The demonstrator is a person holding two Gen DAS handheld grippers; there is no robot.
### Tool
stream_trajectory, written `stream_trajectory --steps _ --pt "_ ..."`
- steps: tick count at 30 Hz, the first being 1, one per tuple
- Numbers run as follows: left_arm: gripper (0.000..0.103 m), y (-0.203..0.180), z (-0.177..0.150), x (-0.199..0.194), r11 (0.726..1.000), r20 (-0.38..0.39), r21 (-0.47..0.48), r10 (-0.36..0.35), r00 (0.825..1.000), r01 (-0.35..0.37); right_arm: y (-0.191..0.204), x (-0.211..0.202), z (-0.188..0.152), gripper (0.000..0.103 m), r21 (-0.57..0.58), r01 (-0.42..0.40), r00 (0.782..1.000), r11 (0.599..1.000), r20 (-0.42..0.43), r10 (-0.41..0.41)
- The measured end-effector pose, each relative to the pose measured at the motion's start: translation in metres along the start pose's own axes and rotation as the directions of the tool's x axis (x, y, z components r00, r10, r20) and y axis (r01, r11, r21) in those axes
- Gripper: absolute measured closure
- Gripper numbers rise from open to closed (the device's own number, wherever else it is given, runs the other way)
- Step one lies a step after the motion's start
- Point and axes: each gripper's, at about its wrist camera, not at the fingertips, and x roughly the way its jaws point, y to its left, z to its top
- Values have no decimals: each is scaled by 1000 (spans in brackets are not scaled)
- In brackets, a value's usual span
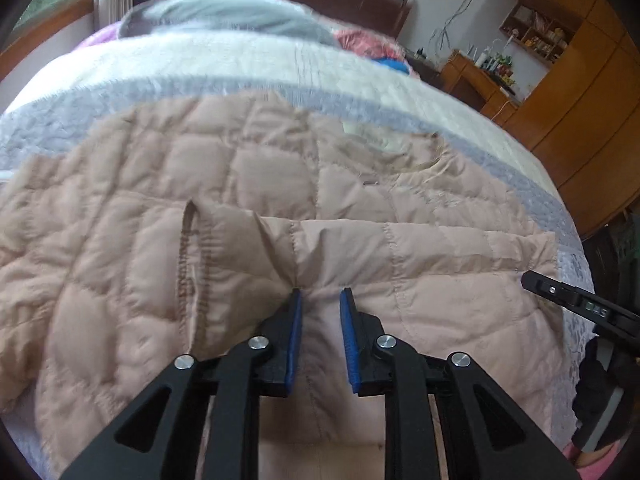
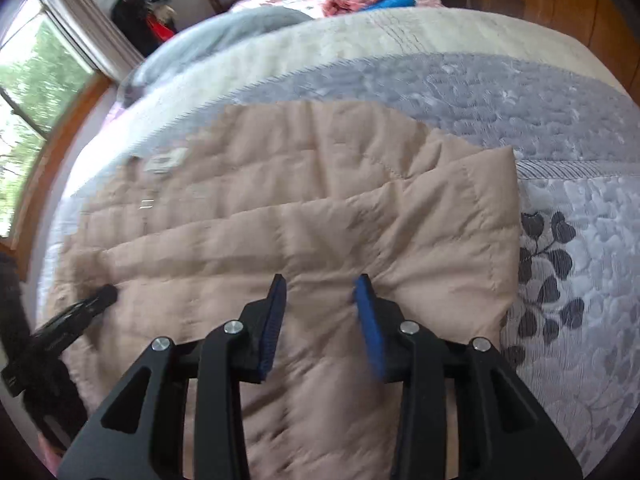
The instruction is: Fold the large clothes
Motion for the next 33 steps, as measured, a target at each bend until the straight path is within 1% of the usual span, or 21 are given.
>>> stream_trajectory --steps 2,4,6,8,9,10,11,14,17,18,19,20,21,22,23,24,26,27,30,32,33 --pt "80 -7 -10 -22 999 58 43 27 998 -29 7 -13 -11 66 -23 -20 1000 1000 3 20" --pt "78 -15 -19 -35 997 76 79 9 997 -15 15 -22 -26 66 -45 -26 1000 999 0 26" --pt "78 -21 -28 -38 995 61 97 -3 998 -3 22 -19 -37 66 -55 -42 999 998 -23 40" --pt "78 -24 -35 -33 992 46 122 6 999 -12 22 -10 -45 66 -57 -13 999 998 -51 10" --pt "78 -25 -38 -25 990 27 134 32 999 -35 20 -1 -48 67 -51 11 998 999 -67 -14" --pt "78 -23 -39 -16 990 3 136 48 999 -48 17 3 -50 67 -42 12 997 999 -78 -16" --pt "78 -20 -43 -3 991 -31 132 44 999 -39 12 13 -53 67 -30 0 996 1000 -87 -2" --pt "78 -19 -47 0 988 11 150 36 999 -37 12 13 -59 68 -50 0 998 999 -61 -3" --pt "78 -18 -45 -1 990 1 137 37 999 -37 16 10 -59 68 -49 4 998 999 -61 -7" --pt "78 -17 -44 -4 991 -4 127 34 999 -34 15 5 -59 68 -38 -7 999 999 -54 5" --pt "78 -17 -43 -8 992 -7 118 34 999 -33 14 -4 -60 67 -27 -37 999 999 -36 36" --pt "76 -13 -42 -17 994 -2 103 33 999 -33 11 -13 -62 63 -24 -63 998 998 -18 62" --pt "70 -6 -44 -29 996 13 91 25 1000 -26 9 -28 -66 61 -24 -101 995 995 15 101" --pt "66 -1 -45 -39 996 29 83 11 1000 -13 7 -42 -71 60 -31 -122 992 992 41 123" --pt "59 6 -48 -53 997 49 75 -4 999 1 5 -53 -75 56 -38 -125 990 991 59 127" --pt "53 15 -51 -65 998 67 65 -7 998 3 2 -66 -79 53 -46 -116 989 992 82 119" --pt "49 46 -59 -95 999 112 24 20 993 -23 -9 -87 -88 51 -43 -68 991 997 116 72" --pt "46 64 -64 -107 999 124 -4 48 991 -48 -16 -94 -92 49 -36 -43 991 998 123 47" --pt "44 126 -80 -133 987 131 -109 133 982 -119 -40 -108 -101 47 -1 37 988 999 148 -37" --pt "44 174 -96 -151 962 125 -206 209 970 -181 -51 -109 -105 47 19 71 985 997 159 -73" --pt "44 191 -103 -157 950 123 -241 232 965 -197 -55 -105 -105 46 29 71 985 997 154 -75"
